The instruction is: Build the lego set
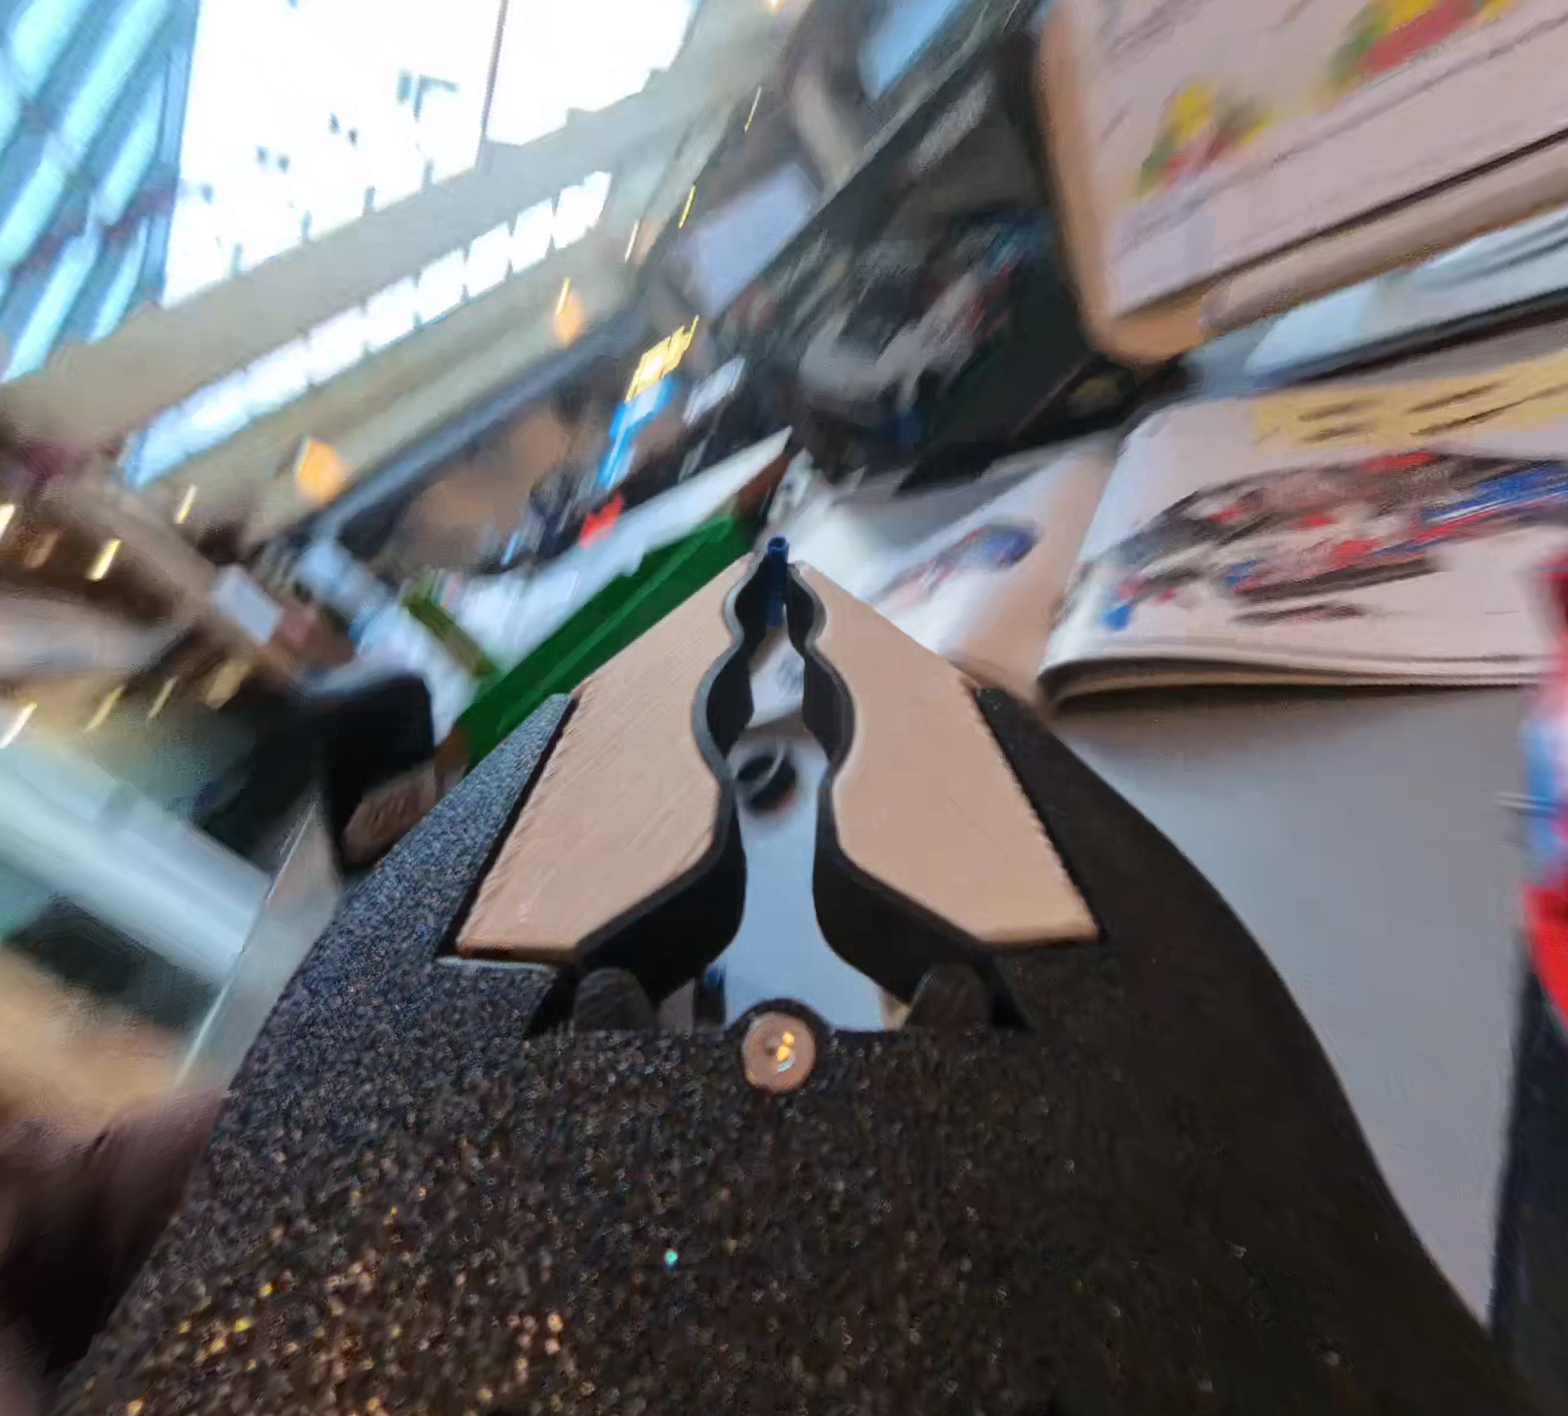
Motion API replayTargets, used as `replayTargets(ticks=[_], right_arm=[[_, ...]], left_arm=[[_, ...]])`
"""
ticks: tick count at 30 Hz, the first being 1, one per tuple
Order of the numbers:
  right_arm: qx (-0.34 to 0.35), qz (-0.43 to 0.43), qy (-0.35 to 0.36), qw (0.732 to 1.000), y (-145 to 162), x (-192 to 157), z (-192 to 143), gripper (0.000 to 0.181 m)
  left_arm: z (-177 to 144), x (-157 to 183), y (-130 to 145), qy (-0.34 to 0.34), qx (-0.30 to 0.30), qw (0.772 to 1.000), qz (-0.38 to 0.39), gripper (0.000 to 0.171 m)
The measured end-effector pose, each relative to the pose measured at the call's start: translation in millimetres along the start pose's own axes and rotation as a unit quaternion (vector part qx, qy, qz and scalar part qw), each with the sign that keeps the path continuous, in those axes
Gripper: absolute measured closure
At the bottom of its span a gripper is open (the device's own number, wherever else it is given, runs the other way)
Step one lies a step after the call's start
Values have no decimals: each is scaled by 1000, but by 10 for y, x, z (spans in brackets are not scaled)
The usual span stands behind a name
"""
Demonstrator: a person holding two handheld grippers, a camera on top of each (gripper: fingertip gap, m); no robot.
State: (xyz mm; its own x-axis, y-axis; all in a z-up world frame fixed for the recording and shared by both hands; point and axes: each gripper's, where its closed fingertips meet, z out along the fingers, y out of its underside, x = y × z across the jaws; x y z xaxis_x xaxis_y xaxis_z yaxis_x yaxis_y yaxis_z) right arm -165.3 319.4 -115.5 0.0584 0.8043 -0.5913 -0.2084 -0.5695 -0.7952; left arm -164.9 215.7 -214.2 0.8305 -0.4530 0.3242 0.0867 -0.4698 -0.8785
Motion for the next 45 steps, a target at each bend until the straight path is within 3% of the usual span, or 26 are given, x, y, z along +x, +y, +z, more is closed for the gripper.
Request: replayTargets(ticks=[2, 5, 11, 14, 20, 24, 27, 31, 33, 38, 45], right_arm=[[-139, -12, -34, 990, 371, -146, 119, 178], [-270, -82, -11, 959, 950, -171, 93, 177], [-371, -189, 45, 908, 1429, 94, -109, 177], [-417, -228, 61, 878, 1586, 192, -214, 161], [-432, -237, 46, 869, 1683, 198, -291, 148], [-394, -229, 24, 890, 1543, 82, -255, 149], [-347, -187, -42, 918, 1402, -203, -202, 156], [-318, -94, -137, 933, 1368, -546, -193, 159], [-310, -67, -151, 936, 1352, -582, -194, 172], [-307, -81, -124, 940, 1356, -442, -204, 174], [-296, -35, -118, 947, 1332, -375, -197, 174]], left_arm=[[-45, -15, -47, 3, 19, 1000, -8, 167], [-40, -75, 129, 22, -52, 998, -8, 167], [-129, -206, 230, 65, -89, 990, -85, 168], [-163, -203, 205, 97, -83, 985, -116, 167], [-294, -129, 15, 184, -24, 966, -179, 167], [-317, -95, -7, 202, -18, 962, -184, 167], [-332, -5, -56, 228, -3, 957, -179, 167], [-324, 90, -98, 255, 9, 950, -179, 167], [-313, 106, -100, 255, 10, 951, -177, 167], [-297, 64, -97, 238, 12, 954, -180, 156], [-234, -33, -69, 184, 9, 970, -156, 165]])
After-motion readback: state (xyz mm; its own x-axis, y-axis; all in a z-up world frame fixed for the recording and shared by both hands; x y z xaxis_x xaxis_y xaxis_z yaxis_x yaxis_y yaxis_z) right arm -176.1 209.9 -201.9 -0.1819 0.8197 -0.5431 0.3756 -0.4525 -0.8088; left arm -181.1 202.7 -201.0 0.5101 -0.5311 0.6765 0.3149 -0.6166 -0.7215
